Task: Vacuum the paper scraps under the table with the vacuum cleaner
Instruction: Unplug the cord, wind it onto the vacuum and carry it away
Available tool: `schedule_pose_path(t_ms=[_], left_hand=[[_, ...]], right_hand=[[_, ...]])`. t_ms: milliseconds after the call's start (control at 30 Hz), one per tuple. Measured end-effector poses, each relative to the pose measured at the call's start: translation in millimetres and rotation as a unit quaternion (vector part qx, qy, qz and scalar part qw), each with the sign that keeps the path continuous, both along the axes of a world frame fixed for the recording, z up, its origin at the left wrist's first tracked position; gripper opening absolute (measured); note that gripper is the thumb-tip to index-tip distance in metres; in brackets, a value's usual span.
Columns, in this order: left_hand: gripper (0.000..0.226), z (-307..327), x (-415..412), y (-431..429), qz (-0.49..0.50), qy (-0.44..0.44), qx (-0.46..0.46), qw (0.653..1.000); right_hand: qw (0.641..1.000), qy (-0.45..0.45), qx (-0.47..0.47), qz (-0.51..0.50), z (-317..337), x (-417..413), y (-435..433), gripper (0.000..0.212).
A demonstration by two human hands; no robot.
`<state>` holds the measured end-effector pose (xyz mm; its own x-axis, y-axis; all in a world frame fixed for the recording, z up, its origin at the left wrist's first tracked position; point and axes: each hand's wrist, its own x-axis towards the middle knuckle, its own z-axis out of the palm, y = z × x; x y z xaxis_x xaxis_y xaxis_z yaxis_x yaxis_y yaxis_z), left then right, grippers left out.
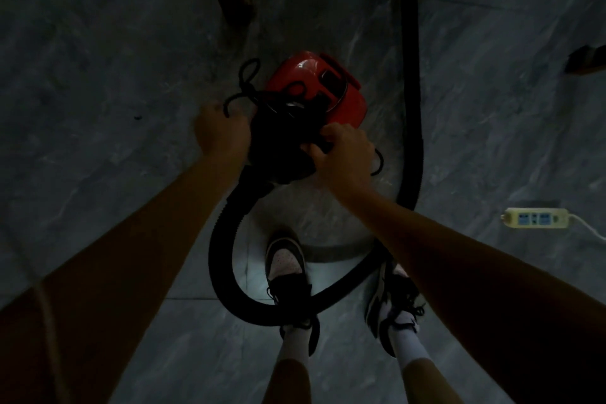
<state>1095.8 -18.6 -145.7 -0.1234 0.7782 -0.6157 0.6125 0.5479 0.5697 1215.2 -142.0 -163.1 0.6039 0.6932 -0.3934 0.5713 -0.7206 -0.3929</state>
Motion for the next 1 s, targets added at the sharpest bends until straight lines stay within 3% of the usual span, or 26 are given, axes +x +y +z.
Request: schedule_pose_path(t_ms=[133, 233, 300, 433, 600, 800, 867, 933, 1000], left_hand=[[0.033, 18, 14, -38, -0.189, 0.019, 0.132, 0.973], [0.037, 25, 26, -54, -0.299, 0.043, 0.176, 0.937], [0.045, 23, 29, -58, -0.333, 0.066, 0.148, 0.929], [0.059, 21, 33, -62, -0.409, 0.114, 0.117, 0.898], [0.05, 20, 43, -64, -0.406, 0.157, 0.147, 0.888], [0.045, 8, 48, -71, -0.342, 0.178, 0.221, 0.896], [0.043, 7, 49, -72, -0.356, 0.203, 0.228, 0.883], [0.04, 5, 53, -69, -0.404, 0.247, 0.209, 0.856], [0.037, 4, 58, -59, -0.442, 0.273, 0.186, 0.834]], right_hand=[[0.996, 0.026, 0.055, 0.065, 10, 18, -12, 0.037], [0.994, 0.039, 0.096, -0.02, 14, 36, -22, 0.025], [0.996, 0.039, 0.027, -0.078, 4, 54, -31, 0.024], [0.987, 0.021, -0.124, -0.099, -24, 85, -43, 0.025], [0.982, 0.012, -0.144, -0.119, -56, 113, -36, 0.047], [0.99, -0.048, -0.077, -0.108, -112, 158, -3, 0.069], [0.988, -0.081, -0.089, -0.102, -124, 176, 9, 0.087], [0.986, -0.057, -0.095, -0.127, -142, 191, 21, 0.102], [0.978, -0.016, -0.093, -0.185, -157, 207, 28, 0.101]])
